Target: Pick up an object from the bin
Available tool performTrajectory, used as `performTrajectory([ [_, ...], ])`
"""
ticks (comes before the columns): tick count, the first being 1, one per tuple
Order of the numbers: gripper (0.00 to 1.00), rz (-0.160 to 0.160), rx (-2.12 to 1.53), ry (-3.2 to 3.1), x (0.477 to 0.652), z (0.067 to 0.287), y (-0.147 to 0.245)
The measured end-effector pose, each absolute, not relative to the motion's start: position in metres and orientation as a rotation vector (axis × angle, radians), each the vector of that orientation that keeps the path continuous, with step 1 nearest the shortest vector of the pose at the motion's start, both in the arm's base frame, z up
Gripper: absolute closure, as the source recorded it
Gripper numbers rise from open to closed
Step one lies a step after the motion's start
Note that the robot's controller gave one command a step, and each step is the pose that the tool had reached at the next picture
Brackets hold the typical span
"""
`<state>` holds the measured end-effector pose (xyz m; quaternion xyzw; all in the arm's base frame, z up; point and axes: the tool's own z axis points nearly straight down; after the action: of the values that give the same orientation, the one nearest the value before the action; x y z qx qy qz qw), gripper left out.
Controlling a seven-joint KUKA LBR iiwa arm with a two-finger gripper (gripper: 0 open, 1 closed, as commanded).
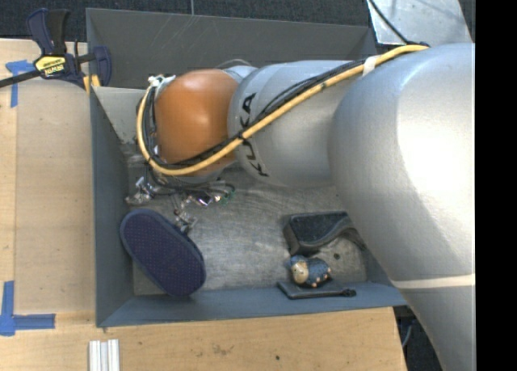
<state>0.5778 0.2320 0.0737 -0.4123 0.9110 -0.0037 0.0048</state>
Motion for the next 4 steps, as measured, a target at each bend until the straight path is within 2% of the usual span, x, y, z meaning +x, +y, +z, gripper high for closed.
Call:
performTrajectory([
  [1,1.0,0.0,-1.291,2.848,0.577,0.075,0.237],
  [3,1.0,0.001,-1.282,2.861,0.579,0.092,0.237],
  [4,1.0,0.0,-1.276,2.862,0.581,0.13,0.238],
])
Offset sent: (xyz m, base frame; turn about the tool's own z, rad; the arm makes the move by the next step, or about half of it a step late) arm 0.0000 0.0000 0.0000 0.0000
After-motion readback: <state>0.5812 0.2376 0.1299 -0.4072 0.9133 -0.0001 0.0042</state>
